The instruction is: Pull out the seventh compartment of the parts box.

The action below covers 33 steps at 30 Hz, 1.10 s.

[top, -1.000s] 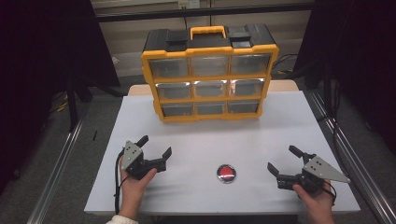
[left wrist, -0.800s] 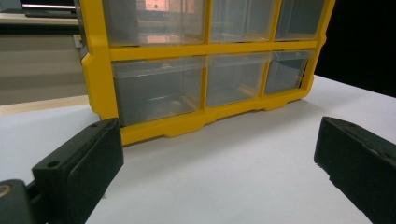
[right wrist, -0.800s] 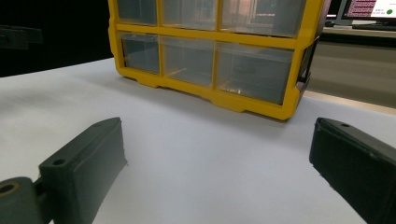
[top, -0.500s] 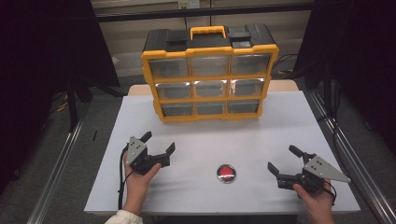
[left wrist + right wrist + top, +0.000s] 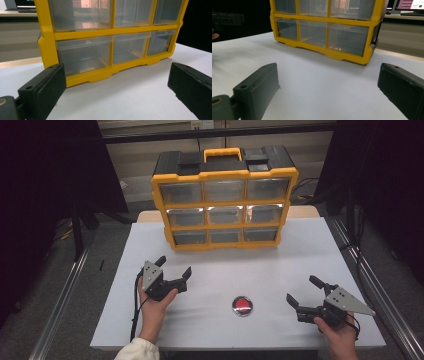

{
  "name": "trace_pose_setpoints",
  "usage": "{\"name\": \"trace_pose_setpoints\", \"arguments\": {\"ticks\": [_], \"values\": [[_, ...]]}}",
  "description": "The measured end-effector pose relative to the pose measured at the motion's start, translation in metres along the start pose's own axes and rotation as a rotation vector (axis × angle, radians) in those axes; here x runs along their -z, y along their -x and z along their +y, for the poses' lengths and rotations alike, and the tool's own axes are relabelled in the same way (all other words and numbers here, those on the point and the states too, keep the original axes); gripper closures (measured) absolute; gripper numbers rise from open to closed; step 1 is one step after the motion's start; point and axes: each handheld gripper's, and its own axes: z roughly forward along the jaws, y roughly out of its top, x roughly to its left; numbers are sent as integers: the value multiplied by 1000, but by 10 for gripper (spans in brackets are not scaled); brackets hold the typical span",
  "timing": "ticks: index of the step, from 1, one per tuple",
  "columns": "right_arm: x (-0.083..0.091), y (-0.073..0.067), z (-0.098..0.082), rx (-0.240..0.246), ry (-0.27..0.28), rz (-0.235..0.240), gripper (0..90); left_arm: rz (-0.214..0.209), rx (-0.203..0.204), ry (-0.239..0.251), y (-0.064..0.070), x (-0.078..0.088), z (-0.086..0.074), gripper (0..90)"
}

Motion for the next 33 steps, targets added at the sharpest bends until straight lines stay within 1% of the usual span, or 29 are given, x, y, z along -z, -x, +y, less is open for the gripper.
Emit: {"name": "trace_pose_setpoints", "arguments": {"ticks": [1,3,4,5,8,10,13,15,16,19,20,23,28,30,31,32,33], "values": [[0,0,0,0,0,-1,31,3,-5,0,0,-1,0,20],[0,0,0,0,-3,-4,31,8,-2,-1,1,-2,0,19],[0,0,0,1,-1,-2,31,3,-13,-5,2,-3,1,20],[0,0,0,0,0,-2,31,2,10,7,3,-5,1,19],[0,0,0,0,-1,-2,31,6,-1,-6,4,-6,2,19],[0,0,0,0,0,-2,31,9,9,-5,5,-7,3,20],[0,0,0,0,0,-3,31,9,6,-3,4,-8,4,20],[0,0,0,-1,0,-4,31,14,14,-1,5,-10,4,19],[1,0,0,1,-2,-4,31,20,14,-3,5,-11,4,20],[0,0,0,0,2,-3,31,17,13,1,6,-14,4,20],[1,0,0,-1,1,-3,31,22,0,-5,6,-14,5,20],[1,0,0,1,-1,-2,31,25,5,1,7,-16,6,20],[1,0,0,-1,-2,-4,31,37,-4,-5,8,-20,6,21],[1,0,0,0,-2,-4,31,34,10,-3,10,-23,6,21],[0,0,0,0,0,-2,31,35,-6,-10,9,-24,6,21],[0,0,0,0,1,-2,31,34,0,-6,10,-25,7,21],[0,0,0,0,0,-3,31,42,1,-5,11,-26,7,21]]}}
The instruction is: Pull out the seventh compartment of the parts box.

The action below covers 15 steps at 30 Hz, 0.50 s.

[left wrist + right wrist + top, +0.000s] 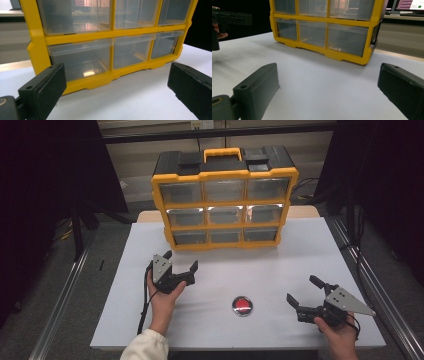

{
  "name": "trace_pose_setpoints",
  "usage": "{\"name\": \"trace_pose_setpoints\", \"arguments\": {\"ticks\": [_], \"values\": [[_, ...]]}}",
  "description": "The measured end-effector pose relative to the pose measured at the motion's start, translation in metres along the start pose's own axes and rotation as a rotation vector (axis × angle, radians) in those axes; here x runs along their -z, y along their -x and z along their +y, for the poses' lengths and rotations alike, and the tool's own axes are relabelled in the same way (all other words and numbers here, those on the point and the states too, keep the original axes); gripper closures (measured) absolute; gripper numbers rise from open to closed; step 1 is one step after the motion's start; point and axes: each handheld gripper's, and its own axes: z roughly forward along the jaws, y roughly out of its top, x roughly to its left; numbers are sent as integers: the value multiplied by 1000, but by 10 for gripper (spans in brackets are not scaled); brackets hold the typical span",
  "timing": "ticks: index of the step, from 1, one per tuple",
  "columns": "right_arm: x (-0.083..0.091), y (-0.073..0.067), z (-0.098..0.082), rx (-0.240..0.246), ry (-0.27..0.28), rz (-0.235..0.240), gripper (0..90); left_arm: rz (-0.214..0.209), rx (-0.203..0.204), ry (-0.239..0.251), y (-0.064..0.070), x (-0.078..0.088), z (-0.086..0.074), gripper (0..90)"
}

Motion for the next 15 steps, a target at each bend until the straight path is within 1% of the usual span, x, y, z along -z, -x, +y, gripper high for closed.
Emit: {"name": "trace_pose_setpoints", "arguments": {"ticks": [1,3,4,5,7,8,10,12,13,15], "values": [[0,0,0,0,0,0,31,0,4,2,1,-1,0,21],[0,0,0,0,0,1,31,-2,-4,5,1,-3,1,21],[0,0,0,0,0,1,31,-1,8,3,1,-4,0,21],[0,0,0,0,-1,1,31,12,1,2,1,-6,0,22],[0,0,0,0,-1,1,31,11,1,-1,0,-7,0,23],[0,0,0,-1,0,0,31,16,12,5,0,-10,-1,22],[0,0,0,-1,1,0,31,28,12,-1,0,-12,-1,22],[0,0,0,-6,3,-5,31,27,12,-4,1,-12,-1,22],[0,0,0,-5,1,2,31,15,16,9,2,-14,0,23],[0,0,0,-6,2,0,31,24,23,7,2,-15,1,23]]}}
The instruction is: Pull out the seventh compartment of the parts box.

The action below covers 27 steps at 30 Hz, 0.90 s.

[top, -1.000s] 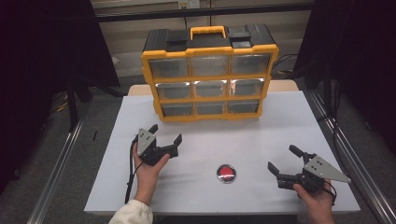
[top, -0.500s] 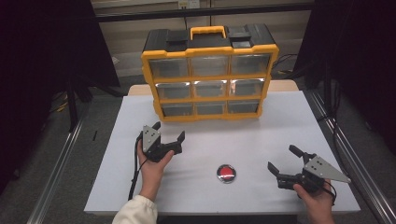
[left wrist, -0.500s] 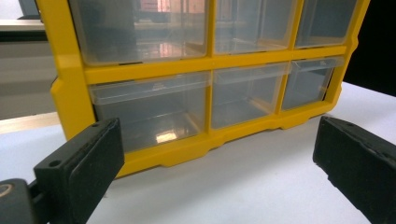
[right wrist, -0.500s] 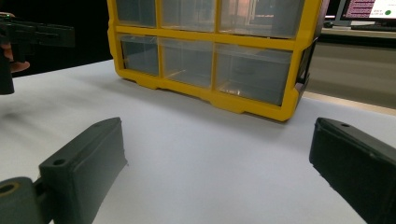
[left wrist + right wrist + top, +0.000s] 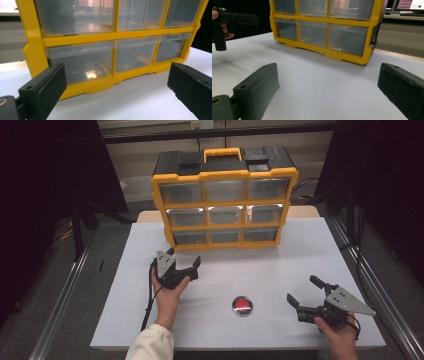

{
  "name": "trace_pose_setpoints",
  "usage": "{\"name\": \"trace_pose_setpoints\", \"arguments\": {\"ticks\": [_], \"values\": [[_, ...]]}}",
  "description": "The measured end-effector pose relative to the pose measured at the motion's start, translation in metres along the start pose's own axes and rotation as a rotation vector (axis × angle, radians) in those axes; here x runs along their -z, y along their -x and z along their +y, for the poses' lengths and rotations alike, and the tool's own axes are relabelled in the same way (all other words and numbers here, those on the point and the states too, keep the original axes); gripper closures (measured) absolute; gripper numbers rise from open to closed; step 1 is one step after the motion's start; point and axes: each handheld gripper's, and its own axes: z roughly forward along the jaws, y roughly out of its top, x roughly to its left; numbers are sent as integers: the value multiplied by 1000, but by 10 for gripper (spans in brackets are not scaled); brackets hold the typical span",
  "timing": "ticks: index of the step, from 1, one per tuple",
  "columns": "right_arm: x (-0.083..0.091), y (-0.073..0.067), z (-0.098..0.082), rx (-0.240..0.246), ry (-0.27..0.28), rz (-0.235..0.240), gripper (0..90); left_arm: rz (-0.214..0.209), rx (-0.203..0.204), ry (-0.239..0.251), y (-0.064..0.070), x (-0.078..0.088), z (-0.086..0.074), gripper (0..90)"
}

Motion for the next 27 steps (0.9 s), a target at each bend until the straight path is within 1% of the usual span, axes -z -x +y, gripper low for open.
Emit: {"name": "trace_pose_setpoints", "arguments": {"ticks": [1,3,4,6,7,8,10,11,13,14,15,17,18,19,20,25,26,27], "values": [[0,0,0,1,-1,1,31,7,-2,5,0,0,0,22],[0,0,0,4,-1,2,31,-2,3,7,-1,-2,0,24],[0,0,0,5,-1,1,31,11,-3,3,-3,-4,0,24],[0,0,0,5,-1,1,31,12,-2,4,-3,-5,1,24],[0,0,0,5,-1,1,31,15,-12,5,-3,-6,2,24],[0,0,0,5,-1,1,31,16,10,5,0,-7,3,24],[0,0,0,5,-1,1,31,14,7,11,1,-8,3,24],[0,0,0,5,-1,1,31,10,-13,12,1,-9,5,24],[0,0,0,5,-1,2,32,14,-11,13,1,-10,6,24],[0,0,0,4,-1,2,32,8,-23,9,1,-11,7,24],[0,0,0,4,0,2,32,10,-8,18,2,-13,7,24],[0,0,0,4,1,4,32,7,-15,19,2,-13,7,24],[0,0,0,4,1,4,32,13,-17,19,2,-14,7,24],[0,0,0,3,1,4,32,25,-7,24,3,-16,7,24],[0,0,0,4,1,5,32,17,-13,22,2,-17,6,24],[0,0,0,5,2,5,32,34,-4,30,3,-20,5,24],[0,0,0,5,2,6,32,45,-7,29,4,-20,4,24],[0,0,0,7,1,6,32,50,-11,17,3,-21,4,24]]}}
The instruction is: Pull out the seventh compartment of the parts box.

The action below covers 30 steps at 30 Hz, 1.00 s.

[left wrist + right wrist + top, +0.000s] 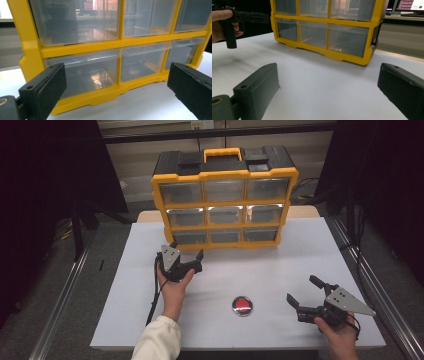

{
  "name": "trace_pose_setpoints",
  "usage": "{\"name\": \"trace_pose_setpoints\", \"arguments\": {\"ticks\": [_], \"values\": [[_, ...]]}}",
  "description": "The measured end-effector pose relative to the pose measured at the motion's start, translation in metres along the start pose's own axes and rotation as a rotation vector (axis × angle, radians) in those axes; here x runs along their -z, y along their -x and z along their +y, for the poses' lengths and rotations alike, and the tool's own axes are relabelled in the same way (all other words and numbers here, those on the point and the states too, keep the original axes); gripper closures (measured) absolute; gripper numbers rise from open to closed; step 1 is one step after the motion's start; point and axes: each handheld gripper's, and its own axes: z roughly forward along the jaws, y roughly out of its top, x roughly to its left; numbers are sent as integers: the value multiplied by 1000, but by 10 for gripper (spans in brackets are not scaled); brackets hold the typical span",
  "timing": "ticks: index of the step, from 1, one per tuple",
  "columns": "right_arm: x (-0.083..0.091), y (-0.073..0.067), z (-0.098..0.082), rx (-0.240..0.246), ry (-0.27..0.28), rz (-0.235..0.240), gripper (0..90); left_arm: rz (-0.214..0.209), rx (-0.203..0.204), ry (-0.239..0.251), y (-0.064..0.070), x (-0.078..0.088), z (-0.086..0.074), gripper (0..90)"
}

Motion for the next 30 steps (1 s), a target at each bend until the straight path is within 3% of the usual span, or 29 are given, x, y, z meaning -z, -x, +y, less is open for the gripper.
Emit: {"name": "trace_pose_setpoints", "arguments": {"ticks": [1,2,9,21,22,25,30], "values": [[0,0,0,0,0,0,32,2,3,2,0,-1,0,24],[0,0,0,1,0,0,32,-3,-20,-20,-1,-1,1,23],[0,0,0,-1,2,0,32,33,-39,-5,1,-5,1,20],[0,0,0,0,-1,-1,32,43,-1,9,5,-15,0,22],[0,0,0,0,-1,0,32,42,-13,-7,4,-15,0,24],[1,0,0,0,-3,0,32,53,21,14,7,-20,-1,26],[0,-1,0,-2,0,2,32,47,37,12,7,-22,-2,26]]}}
